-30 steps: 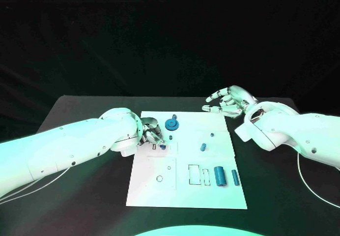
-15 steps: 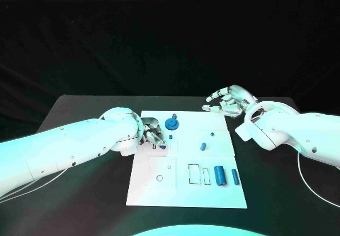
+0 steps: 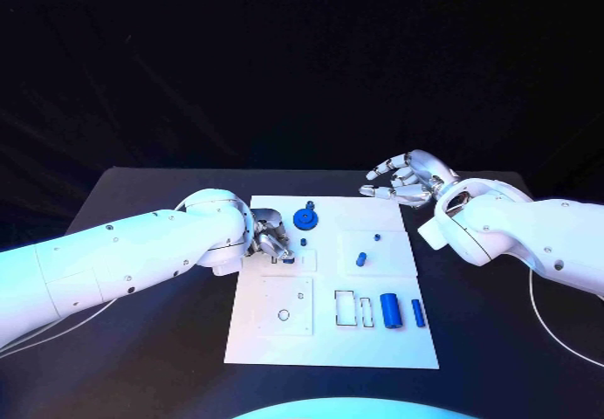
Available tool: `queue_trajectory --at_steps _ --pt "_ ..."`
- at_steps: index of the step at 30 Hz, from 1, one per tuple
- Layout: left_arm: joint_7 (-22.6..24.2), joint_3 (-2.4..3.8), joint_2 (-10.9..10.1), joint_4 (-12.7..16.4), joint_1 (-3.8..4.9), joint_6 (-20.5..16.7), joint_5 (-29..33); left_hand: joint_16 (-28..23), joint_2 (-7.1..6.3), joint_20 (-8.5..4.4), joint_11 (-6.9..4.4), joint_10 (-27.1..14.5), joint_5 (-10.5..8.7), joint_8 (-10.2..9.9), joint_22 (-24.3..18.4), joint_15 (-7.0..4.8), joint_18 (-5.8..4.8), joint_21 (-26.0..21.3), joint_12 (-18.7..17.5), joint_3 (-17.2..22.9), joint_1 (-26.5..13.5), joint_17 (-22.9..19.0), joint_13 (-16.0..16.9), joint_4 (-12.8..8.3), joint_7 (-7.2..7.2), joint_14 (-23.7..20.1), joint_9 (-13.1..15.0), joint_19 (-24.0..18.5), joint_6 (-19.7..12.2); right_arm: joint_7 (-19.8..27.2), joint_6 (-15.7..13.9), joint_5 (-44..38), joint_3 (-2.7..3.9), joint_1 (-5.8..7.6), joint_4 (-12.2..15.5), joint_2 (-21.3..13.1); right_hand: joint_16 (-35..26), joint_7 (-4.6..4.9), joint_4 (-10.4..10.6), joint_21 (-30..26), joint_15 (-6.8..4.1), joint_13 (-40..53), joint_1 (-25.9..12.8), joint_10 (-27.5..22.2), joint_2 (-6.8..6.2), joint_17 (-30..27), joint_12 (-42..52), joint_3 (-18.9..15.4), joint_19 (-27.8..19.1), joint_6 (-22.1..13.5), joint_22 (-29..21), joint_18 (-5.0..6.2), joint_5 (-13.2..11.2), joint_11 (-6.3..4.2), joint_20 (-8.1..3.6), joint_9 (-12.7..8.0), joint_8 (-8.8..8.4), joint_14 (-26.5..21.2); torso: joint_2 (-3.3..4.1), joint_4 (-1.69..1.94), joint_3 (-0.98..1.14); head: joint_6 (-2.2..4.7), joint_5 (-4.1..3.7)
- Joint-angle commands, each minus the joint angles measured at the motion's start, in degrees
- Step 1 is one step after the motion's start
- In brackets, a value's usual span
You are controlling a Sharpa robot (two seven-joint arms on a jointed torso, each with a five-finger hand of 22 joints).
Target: Assemble the parts on the task board
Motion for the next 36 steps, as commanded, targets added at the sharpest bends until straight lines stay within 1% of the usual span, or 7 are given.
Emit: queue_trajectory --at_steps 1,9,16,21,26,32,36 --pt "-0.4 -0.15 0.0 -0.1 -0.15 1.9 -0.3 0.2 -0.59 -0.14 0.03 0.5 0.57 0.0 0.1 -0.39 -1.06 0.1 0.2 11.4 -0.1 13.1 0.1 -11.0 -0.54 5.4 0.1 0.2 1.1 0.4 0.8 -0.3 0.01 -0.04 0.0 0.0 -0.4 0.07 0.0 0.3 -0.35 4.0 0.0 0.0 0.56 13.4 0.2 0.4 6.0 0.3 15.1 -0.82 0.2 -0.3 -0.05 -0.1 0.2 5.5 0.07 -0.03 0.0 -0.03 -0.04" --pt "-0.5 -0.15 0.5 -0.7 -0.13 2.7 0.7 0.1 -0.61 -0.18 -0.02 0.8 1.3 -0.1 0.1 -0.43 -1.06 0.1 0.4 11.3 -0.4 13.0 0.5 -10.9 -0.6 5.4 0.3 0.2 1.3 0.4 0.8 -0.3 0.01 -0.04 0.0 0.1 -0.4 0.07 0.0 0.3 -0.35 4.0 0.0 0.0 0.56 13.4 0.2 0.4 6.0 0.3 15.1 -0.82 0.2 -0.3 -0.05 -0.1 0.2 5.5 0.04 -0.03 0.07 -0.15 0.03" --pt "-0.7 -0.17 1.3 -2.0 -0.11 4.0 1.5 0.2 -0.3 -0.22 -0.09 1.1 1.93 -0.1 0.2 -0.48 -1.08 0.1 0.6 11.2 -1.0 13.1 0.9 -10.7 -0.71 5.4 0.5 0.2 1.6 0.4 0.8 -0.3 0.0 -0.04 -0.1 0.1 -0.4 0.07 0.0 0.3 -0.35 4.0 0.0 0.0 0.56 13.4 0.2 0.4 6.0 0.3 15.1 -0.82 0.2 -0.3 -0.05 -0.1 0.2 5.5 0.03 -0.09 0.14 -0.28 0.06" --pt "-0.8 -0.2 2.1 -3.2 -0.1 4.6 1.8 0.2 0.17 -0.29 -0.22 1.4 2.02 -0.1 0.2 -0.57 -1.09 0.1 0.8 11.1 -1.7 13.1 1.1 -10.4 -0.88 5.5 0.7 0.3 1.9 0.4 0.8 -0.3 0.0 -0.04 -0.1 0.1 -0.4 0.07 0.0 0.3 -0.35 4.0 0.0 0.0 0.56 13.4 0.2 0.4 6.0 0.3 15.1 -0.82 0.2 -0.3 -0.05 -0.1 0.2 5.5 0.04 -0.09 0.08 -0.28 0.03" --pt "-0.8 -0.24 2.8 -4.2 -0.1 4.8 2.0 0.2 0.86 -0.4 -0.39 1.7 2.01 0.0 0.2 -0.7 -1.08 0.1 0.9 11.0 -2.6 13.1 1.4 -10.2 -1.1 5.5 1.0 0.3 2.2 0.4 0.8 -0.3 0.0 -0.04 -0.1 0.2 -0.4 0.04 0.0 0.3 -0.38 4.0 -0.1 0.0 0.58 13.4 0.2 0.4 6.0 0.4 15.1 -0.82 0.2 -0.34 -0.08 -0.1 0.26 5.4 0.06 -0.08 0.11 -0.32 0.06" --pt "-0.8 -0.28 3.3 -4.7 -0.09 4.8 2.1 0.3 1.36 -0.54 -0.58 2.0 1.72 0.2 0.4 -0.87 -1.12 0.1 1.1 10.6 -3.6 13.3 1.5 -10.0 -1.35 5.5 1.5 0.4 2.5 0.4 0.8 -0.3 0.0 -0.05 -0.2 0.3 -0.4 0.04 0.0 0.3 -0.38 4.0 -0.1 0.0 0.58 13.4 0.2 0.4 6.0 0.4 15.1 -0.82 0.2 -0.34 -0.08 -0.1 0.26 5.4 0.03 -0.04 0.13 -0.39 0.01" --pt "-0.8 -0.31 3.4 -4.8 -0.09 5.0 2.2 0.3 1.43 -0.6 -0.66 2.2 1.63 0.2 0.5 -0.92 -1.15 0.2 1.1 10.4 -3.9 13.3 1.6 -10.0 -1.45 5.5 1.6 0.5 2.7 0.4 0.8 -0.3 0.0 -0.06 -0.2 0.3 -0.4 0.04 0.0 0.3 -0.38 4.0 -0.1 0.0 0.58 13.4 0.2 0.4 6.0 0.4 15.1 -0.82 0.2 -0.34 -0.08 -0.1 0.26 5.4 0.01 -0.06 0.07 -0.49 -0.05"
